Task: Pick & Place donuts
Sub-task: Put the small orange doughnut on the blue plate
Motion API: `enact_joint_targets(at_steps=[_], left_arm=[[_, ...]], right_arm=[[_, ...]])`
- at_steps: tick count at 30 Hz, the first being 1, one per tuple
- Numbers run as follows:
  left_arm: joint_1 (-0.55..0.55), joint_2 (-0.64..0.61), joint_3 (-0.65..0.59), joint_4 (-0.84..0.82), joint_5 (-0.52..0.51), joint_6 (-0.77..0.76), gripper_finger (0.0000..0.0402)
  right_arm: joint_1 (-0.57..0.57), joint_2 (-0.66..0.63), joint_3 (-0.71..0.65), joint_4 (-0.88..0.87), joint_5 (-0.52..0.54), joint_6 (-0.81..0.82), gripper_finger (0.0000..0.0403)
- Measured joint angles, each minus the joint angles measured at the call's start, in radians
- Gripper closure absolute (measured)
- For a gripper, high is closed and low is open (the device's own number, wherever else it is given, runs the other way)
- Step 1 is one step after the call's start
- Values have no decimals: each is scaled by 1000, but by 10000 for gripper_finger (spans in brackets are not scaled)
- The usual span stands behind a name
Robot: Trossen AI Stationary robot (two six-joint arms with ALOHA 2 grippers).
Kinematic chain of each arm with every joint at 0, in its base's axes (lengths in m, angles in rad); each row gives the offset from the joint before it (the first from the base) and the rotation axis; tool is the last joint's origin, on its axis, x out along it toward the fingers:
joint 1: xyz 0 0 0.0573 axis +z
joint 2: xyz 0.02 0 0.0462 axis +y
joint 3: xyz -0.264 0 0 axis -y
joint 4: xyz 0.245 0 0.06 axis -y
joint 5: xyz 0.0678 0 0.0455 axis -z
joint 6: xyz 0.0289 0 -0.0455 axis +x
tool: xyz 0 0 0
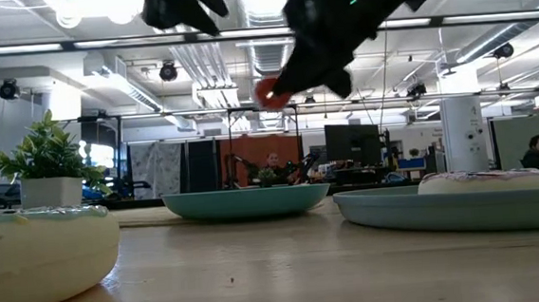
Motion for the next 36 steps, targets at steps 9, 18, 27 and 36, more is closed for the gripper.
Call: enact_joint_targets(at_steps=[9,18,27,36], left_arm=[[-133,-142,-24,-69,-230,-58,257],[-151,-320,-214,-82,-289,-95,258],[-150,-497,-420,-4,-296,-131,258],[-147,-567,-475,13,-307,-119,258]], right_arm=[[-125,326,264,-103,-171,88,385],[-194,510,457,-315,-314,115,385],[-203,572,550,-445,-313,139,318],[-194,535,589,-501,-136,99,231]])
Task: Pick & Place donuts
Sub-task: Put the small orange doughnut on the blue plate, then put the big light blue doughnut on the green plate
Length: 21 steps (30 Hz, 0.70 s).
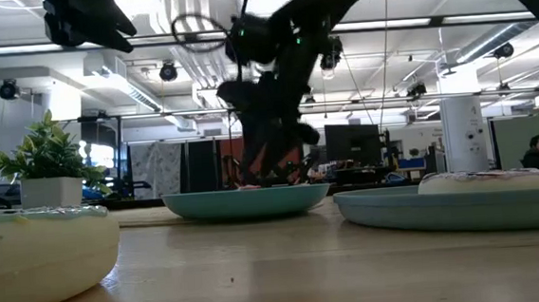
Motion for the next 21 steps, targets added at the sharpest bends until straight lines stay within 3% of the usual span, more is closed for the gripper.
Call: enact_joint_targets(at_steps=[7,21], left_arm=[[0,10,-5,0,0,6,258],[1,50,-19,8,-11,3,258]], right_arm=[[13,-85,1,-101,118,-103,213],[50,-355,-103,-160,292,-171,227]])
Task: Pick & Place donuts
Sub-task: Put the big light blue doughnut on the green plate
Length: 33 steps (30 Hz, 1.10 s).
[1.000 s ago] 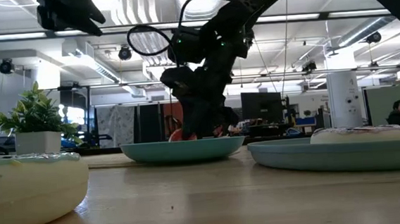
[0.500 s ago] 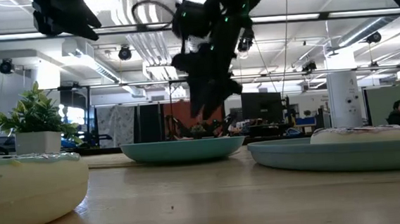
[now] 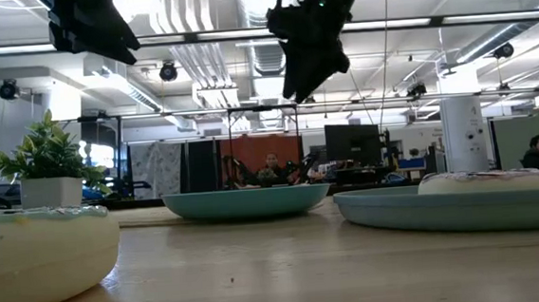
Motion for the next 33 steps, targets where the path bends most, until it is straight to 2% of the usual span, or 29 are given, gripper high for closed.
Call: enact_joint_targets(at_steps=[14,29,33], left_arm=[[0,26,-90,0,1,0,258],[0,28,-300,3,5,0,258],[1,28,-397,101,-45,39,258]], right_arm=[[0,-134,-209,69,33,1,229],[-1,-164,-260,93,56,44,229],[-3,-164,-254,127,57,49,229]])
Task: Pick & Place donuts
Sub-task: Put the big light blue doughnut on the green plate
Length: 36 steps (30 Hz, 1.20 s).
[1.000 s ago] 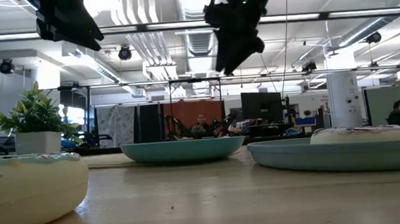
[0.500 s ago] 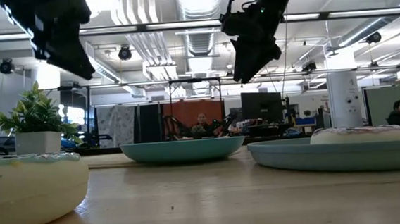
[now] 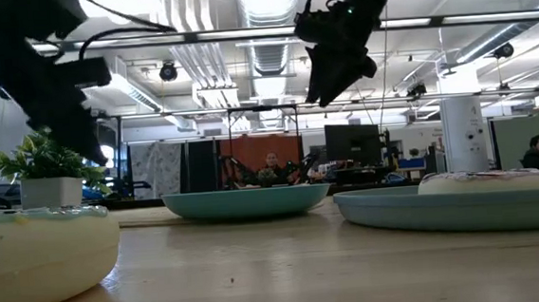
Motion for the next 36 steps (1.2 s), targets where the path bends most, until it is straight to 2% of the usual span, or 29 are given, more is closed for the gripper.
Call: enact_joint_targets(at_steps=[2,6,12,14,17,23,26,28,30,36], left_arm=[[14,1,-25,99,-66,-2,257],[19,-6,3,264,-35,-214,257],[22,-5,99,458,-39,-330,257],[23,-7,140,468,47,-377,257],[22,-3,188,467,140,-333,257],[-7,17,209,475,181,-458,257],[-37,62,207,486,336,-550,257],[-80,115,206,498,445,-581,258],[-142,177,206,525,497,-615,258],[-348,390,266,510,494,-581,258]], right_arm=[[0,0,13,0,0,9,229],[12,-2,31,-50,2,38,229],[38,-3,33,-118,-1,49,229],[44,-2,32,-128,-1,48,229],[55,-2,31,-127,-1,48,229],[92,-3,31,-163,-2,26,229],[120,-11,30,-210,-2,18,229],[137,-25,27,-238,-2,13,230],[151,-47,18,-260,-1,4,230],[172,-168,-71,-261,1,45,230]])
